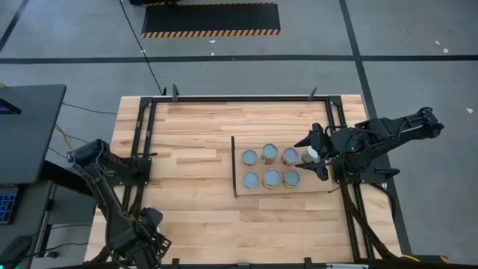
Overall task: Pick and place cans onto a shelf
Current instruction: Move the light yellow can to the center of the table
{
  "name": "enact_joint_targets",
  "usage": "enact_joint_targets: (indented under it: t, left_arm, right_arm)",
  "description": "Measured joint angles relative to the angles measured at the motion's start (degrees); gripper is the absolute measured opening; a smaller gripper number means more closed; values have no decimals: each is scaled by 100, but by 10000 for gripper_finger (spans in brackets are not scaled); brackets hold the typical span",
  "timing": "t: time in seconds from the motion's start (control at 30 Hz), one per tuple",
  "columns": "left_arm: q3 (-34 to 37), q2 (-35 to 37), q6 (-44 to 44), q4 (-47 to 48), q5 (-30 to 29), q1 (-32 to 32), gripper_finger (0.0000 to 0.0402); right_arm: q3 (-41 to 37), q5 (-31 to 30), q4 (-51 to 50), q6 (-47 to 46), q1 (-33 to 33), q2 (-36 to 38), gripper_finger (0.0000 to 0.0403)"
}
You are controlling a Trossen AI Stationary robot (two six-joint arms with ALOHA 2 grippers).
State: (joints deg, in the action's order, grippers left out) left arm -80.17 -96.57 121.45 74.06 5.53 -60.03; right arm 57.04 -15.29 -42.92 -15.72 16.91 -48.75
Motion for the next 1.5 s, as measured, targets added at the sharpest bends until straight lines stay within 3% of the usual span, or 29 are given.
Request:
enact_joint_targets:
  t: [0.23,0.53,0.7,0.9,1.5]
  left_arm:
    - [338,0,-197,-284,174,9,352]
    - [342,0,-426,-453,38,4,354]
    - [179,59,-533,-536,489,4,354]
    - [-34,185,-380,-649,170,-31,354]
    - [862,94,-808,-1309,224,-31,354]
  right_arm:
    - [0,94,-11,-257,0,0,349]
    - [-2,188,-2,-246,0,0,349]
    - [-2,190,1,-268,0,0,349]
    - [-2,192,11,-407,0,0,349]
    - [-2,258,0,-661,-2,0,349]
